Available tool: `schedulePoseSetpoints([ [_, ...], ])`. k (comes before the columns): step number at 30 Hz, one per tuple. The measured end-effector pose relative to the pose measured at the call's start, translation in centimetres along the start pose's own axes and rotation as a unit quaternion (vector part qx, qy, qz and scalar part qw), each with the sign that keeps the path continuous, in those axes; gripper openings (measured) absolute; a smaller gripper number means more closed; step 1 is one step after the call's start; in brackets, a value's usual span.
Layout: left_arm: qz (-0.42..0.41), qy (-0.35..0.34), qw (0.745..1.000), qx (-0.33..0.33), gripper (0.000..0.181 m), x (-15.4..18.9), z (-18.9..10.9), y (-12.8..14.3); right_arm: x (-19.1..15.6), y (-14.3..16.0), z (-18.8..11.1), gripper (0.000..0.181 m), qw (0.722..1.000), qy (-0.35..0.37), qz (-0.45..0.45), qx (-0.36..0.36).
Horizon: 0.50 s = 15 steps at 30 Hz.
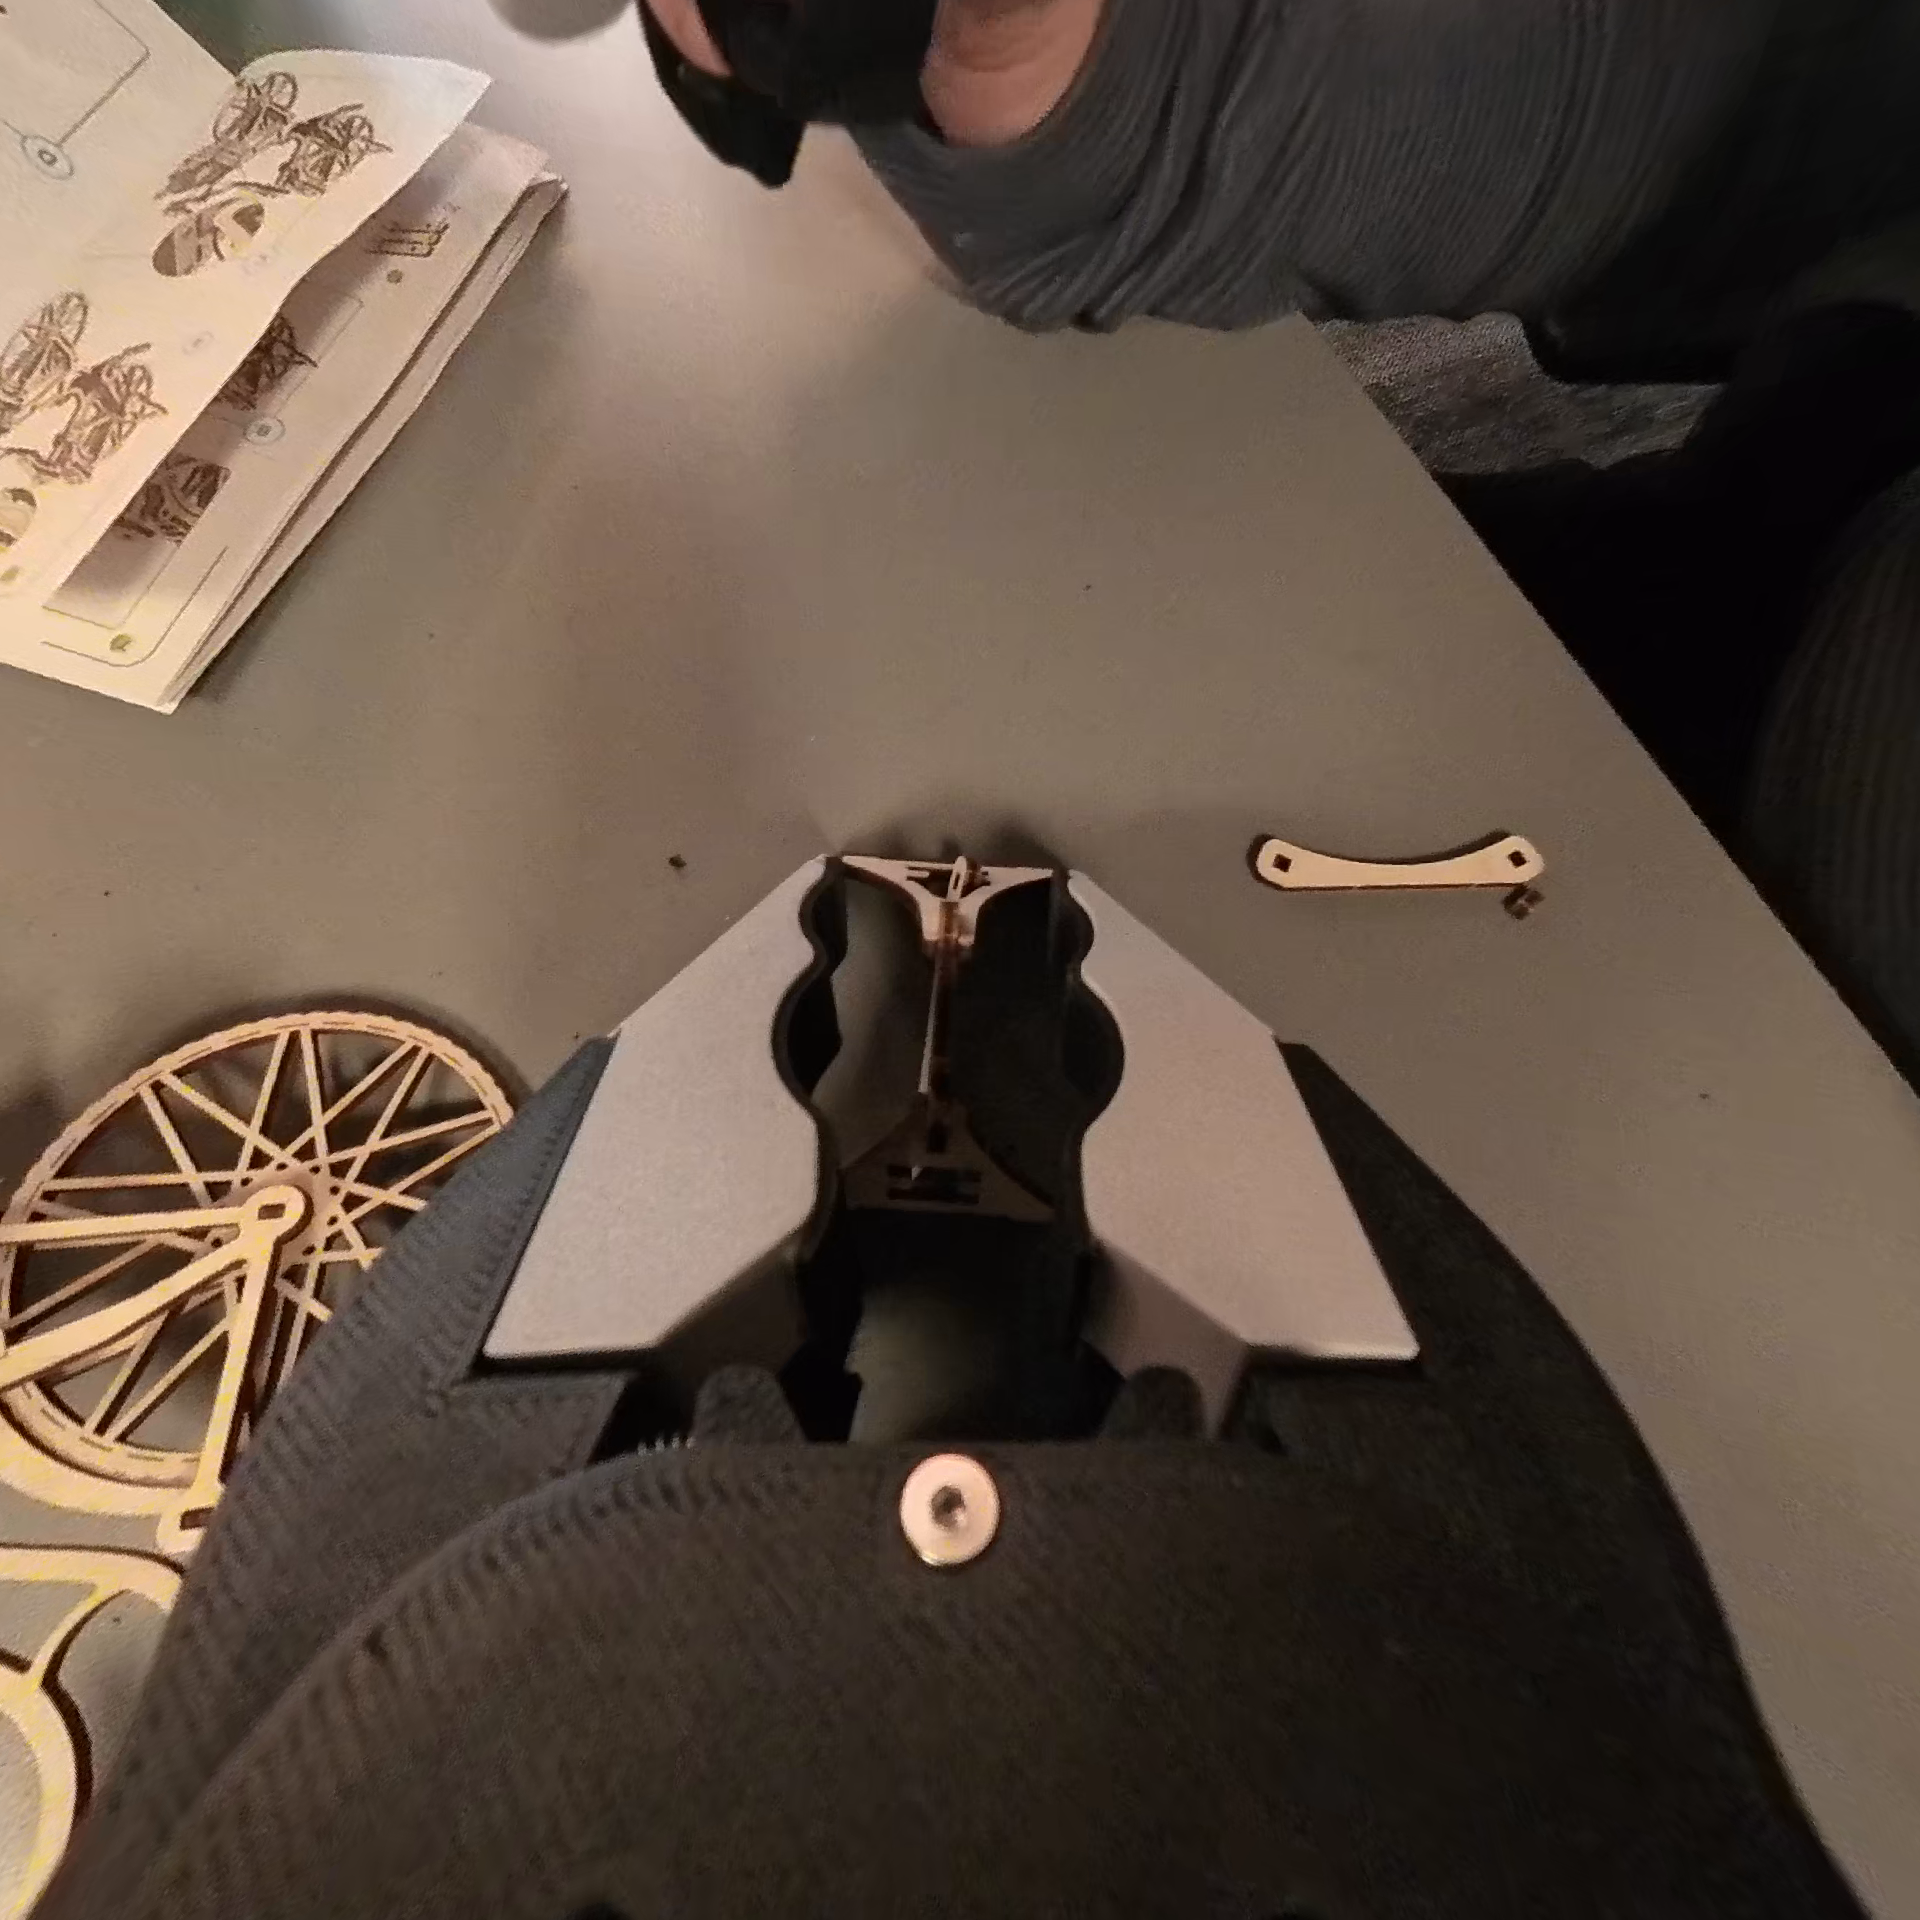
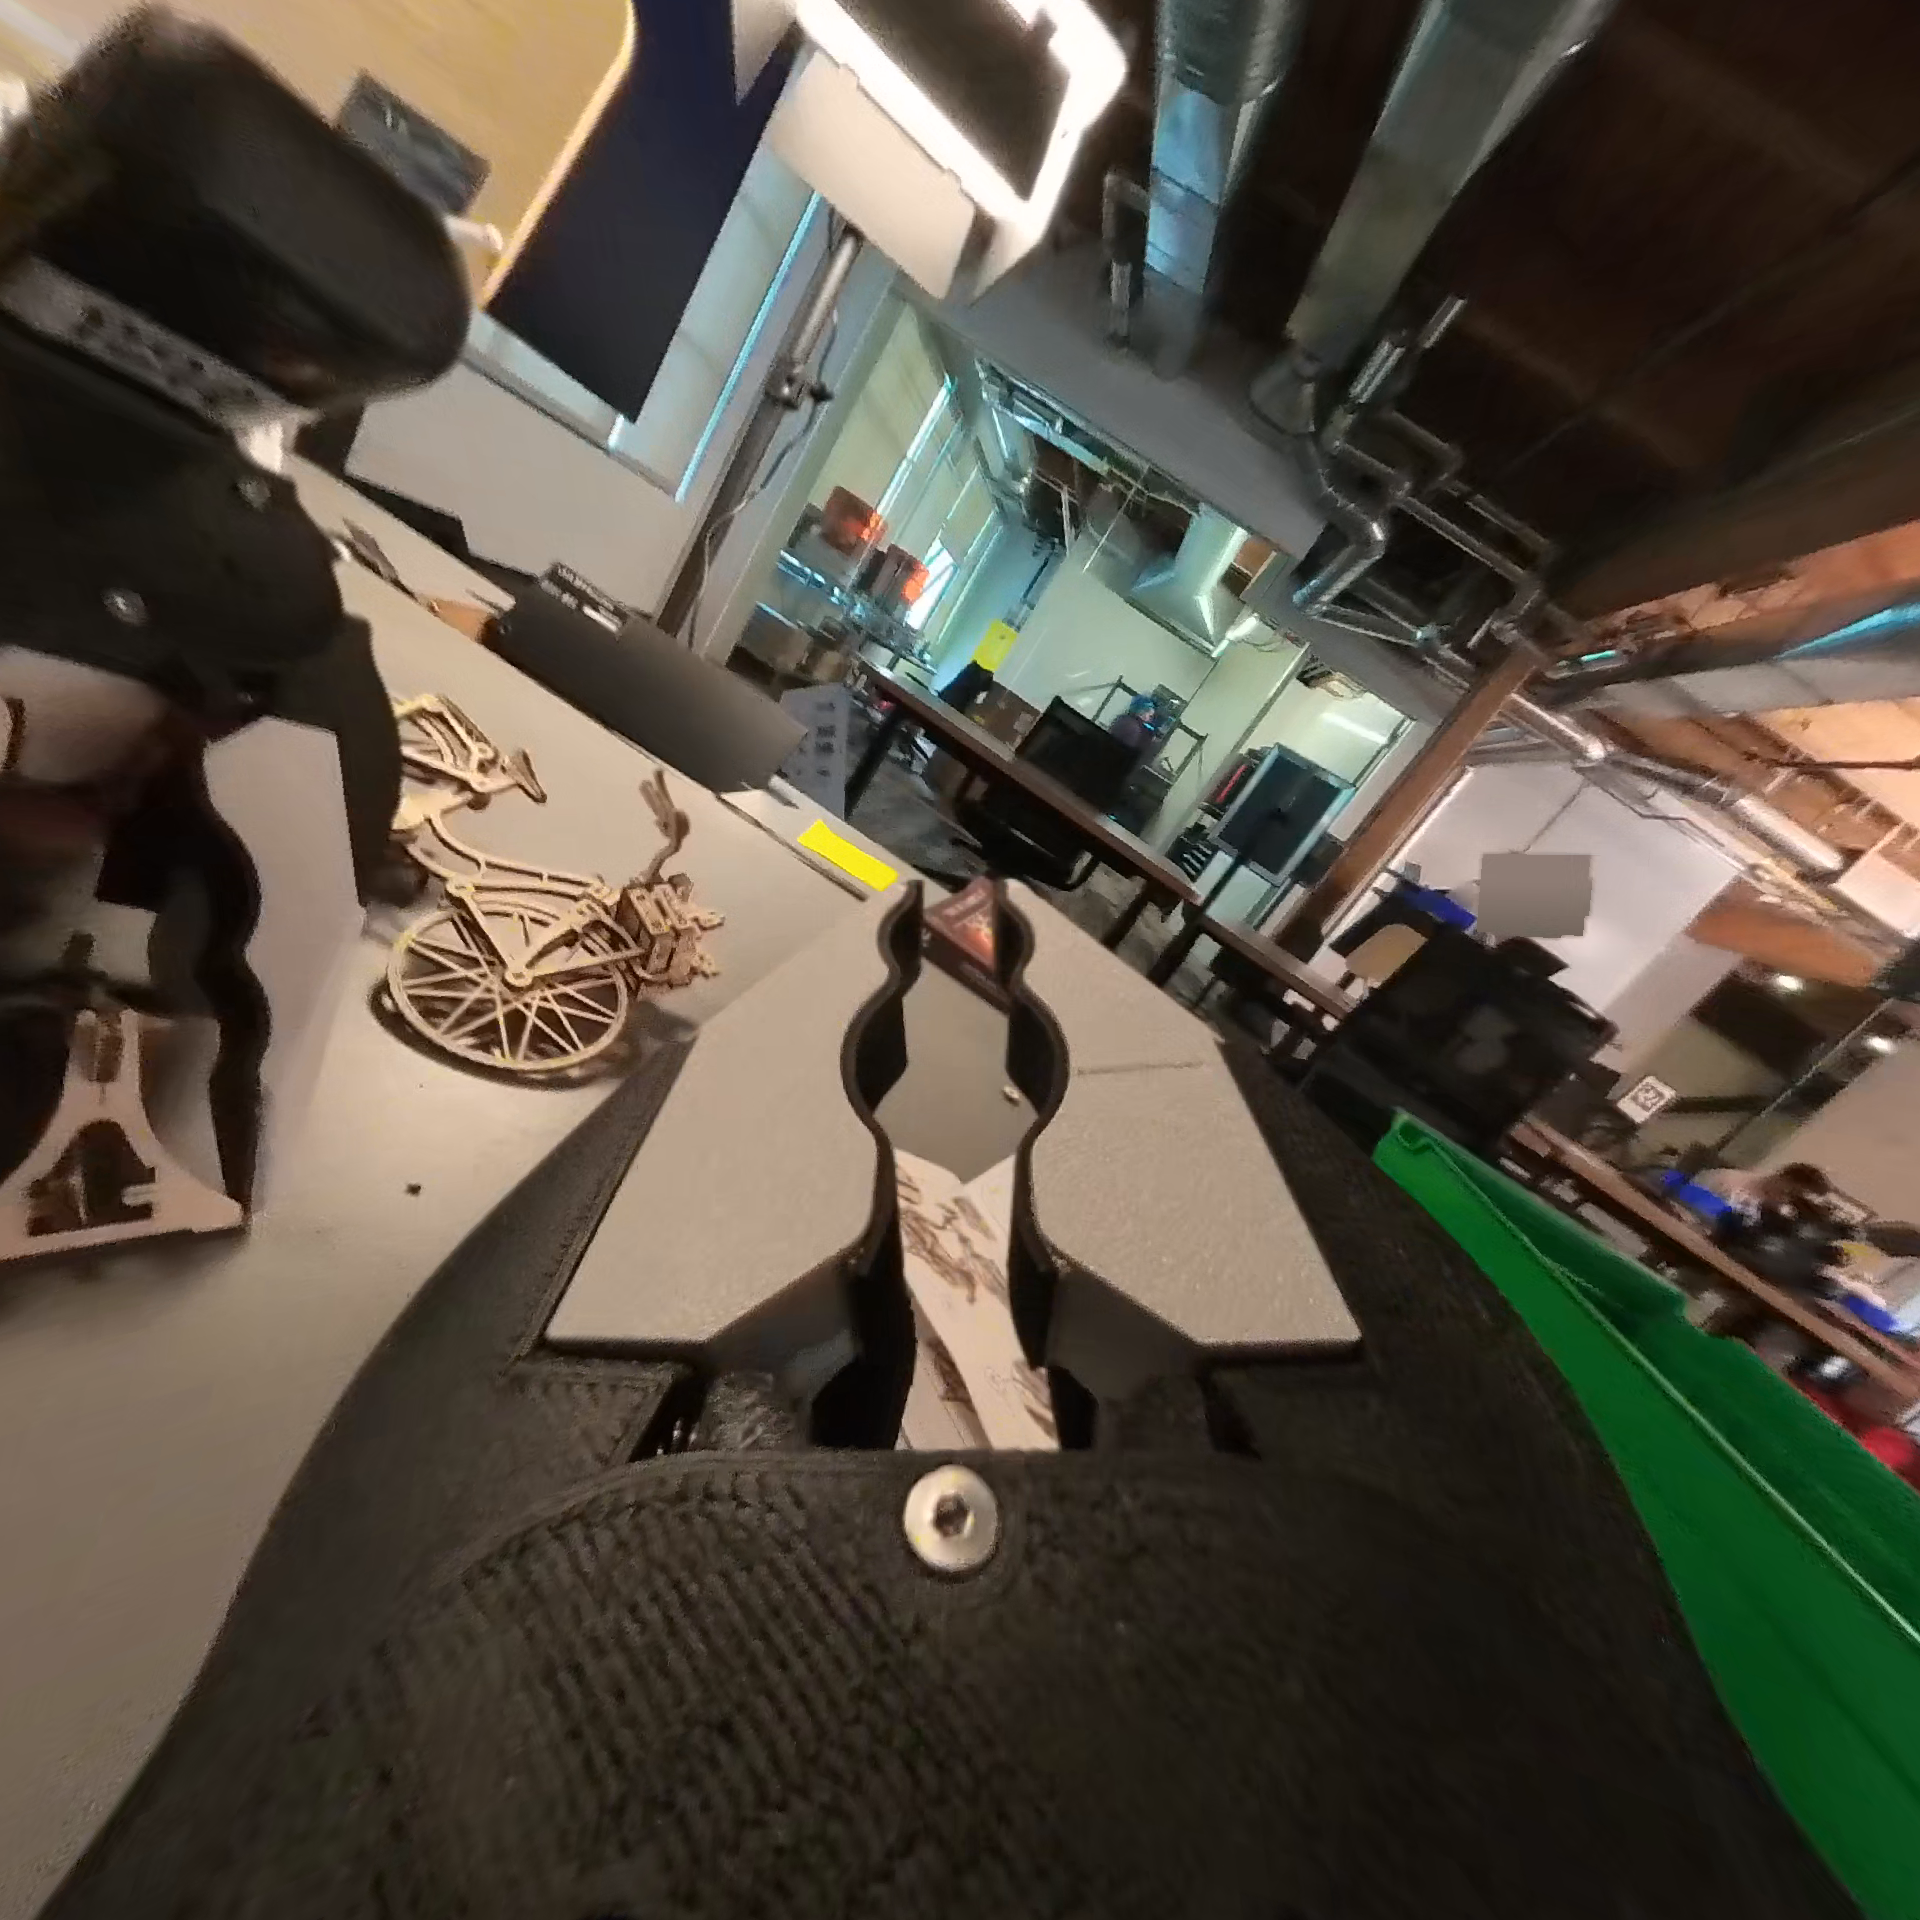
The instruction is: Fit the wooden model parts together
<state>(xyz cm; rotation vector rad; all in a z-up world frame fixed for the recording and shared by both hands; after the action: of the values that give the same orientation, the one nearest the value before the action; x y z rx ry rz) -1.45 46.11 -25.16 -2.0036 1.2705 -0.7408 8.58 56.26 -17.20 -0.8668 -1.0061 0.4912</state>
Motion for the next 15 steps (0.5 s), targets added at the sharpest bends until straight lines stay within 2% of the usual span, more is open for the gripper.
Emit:
schedulePoseSetpoints([
  [2,0.0,0.0,1.0,0.002,0.04,0.0,-0.1,0.0,-0.8,-0.3,0.2,0.024,0.999,-0.033,0.01,0.023],
  [4,-0.006,0.008,1.0,0.004,0.054,0.1,-0.1,-0.1,-1.2,-0.7,0.0,0.033,0.996,-0.061,0.039,0.049],
  [9,-0.01,-0.005,1.0,0.025,0.083,0.4,-0.7,-0.1,-1.4,-0.2,0.3,0.047,0.993,-0.087,0.075,0.029],
  [11,-0.012,-0.01,0.998,0.055,0.092,0.9,-1.7,-0.2,-1.7,-0.1,0.3,0.048,0.992,-0.095,0.075,0.021],
  [15,-0.011,-0.014,0.989,0.146,0.093,1.7,-4.6,-0.6,-2.2,-0.5,-0.2,0.049,0.991,-0.101,0.083,0.013],
])
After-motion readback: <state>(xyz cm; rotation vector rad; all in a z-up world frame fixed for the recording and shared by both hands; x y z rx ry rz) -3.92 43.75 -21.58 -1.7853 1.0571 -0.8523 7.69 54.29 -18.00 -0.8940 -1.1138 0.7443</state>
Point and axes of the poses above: each gripper's, where its closed fingertips meet, z out along the fingers, y out of its underside, x = y × z across the jaws, the point moved 6 cm from there along -z, back along the fingers, and after that the axes turned 6 degrees about y, right-handed, at the moved point
